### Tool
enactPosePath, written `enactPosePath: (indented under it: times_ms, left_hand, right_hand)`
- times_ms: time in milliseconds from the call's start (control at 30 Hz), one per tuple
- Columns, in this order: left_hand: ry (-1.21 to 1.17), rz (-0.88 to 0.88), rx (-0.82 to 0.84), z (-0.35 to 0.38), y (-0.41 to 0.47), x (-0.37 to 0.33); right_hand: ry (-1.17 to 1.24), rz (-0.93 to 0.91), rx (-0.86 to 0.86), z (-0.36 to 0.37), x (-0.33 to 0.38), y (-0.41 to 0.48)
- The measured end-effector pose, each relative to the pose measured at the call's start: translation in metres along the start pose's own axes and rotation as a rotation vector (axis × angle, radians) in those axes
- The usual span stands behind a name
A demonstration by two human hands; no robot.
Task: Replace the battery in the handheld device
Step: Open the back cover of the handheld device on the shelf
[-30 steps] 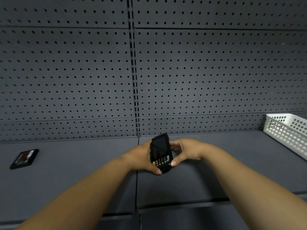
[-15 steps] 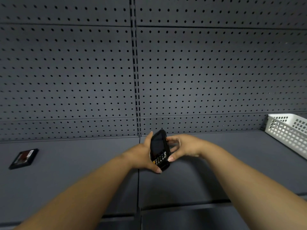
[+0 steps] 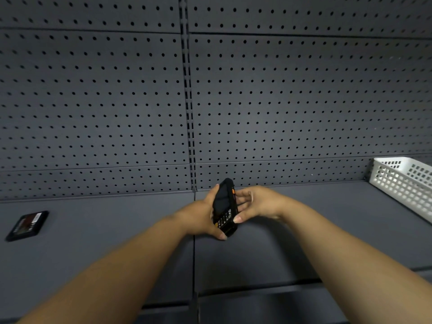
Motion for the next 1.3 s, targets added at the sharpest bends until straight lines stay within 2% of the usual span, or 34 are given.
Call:
enactPosePath:
  times_ms: [500,667,900,1300]
  left_hand:
    - [-0.127,-0.003,-0.033,-0.004,-0.008,0.011]
    - [-0.017,0.027,-0.124,-0.015,-0.021,0.002]
    - [0.003,0.020,-0.152,-0.017,-0.026,0.011]
    - [-0.116,0.046,-0.200,-0.015,-0.030,0.023]
  right_hand:
    - [0.088,-0.013,0.000,0.012,0.005,0.006]
    - [0.016,0.005,-0.064,0.019,-0.002,0.016]
    - [-0.041,0.039,-0.080,0.033,0.002,0.019]
    - [-0.038,0.042,-0.093,0.039,0.002,0.025]
Point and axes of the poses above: each hand's wrist, its own y-axis towards the middle knuckle, its own z-axis out of the palm, x = y × z, the point moved 7 cm from there along y, towards the middle knuckle, and after that the axes turned 8 degrees about y, right-handed, at the moved point
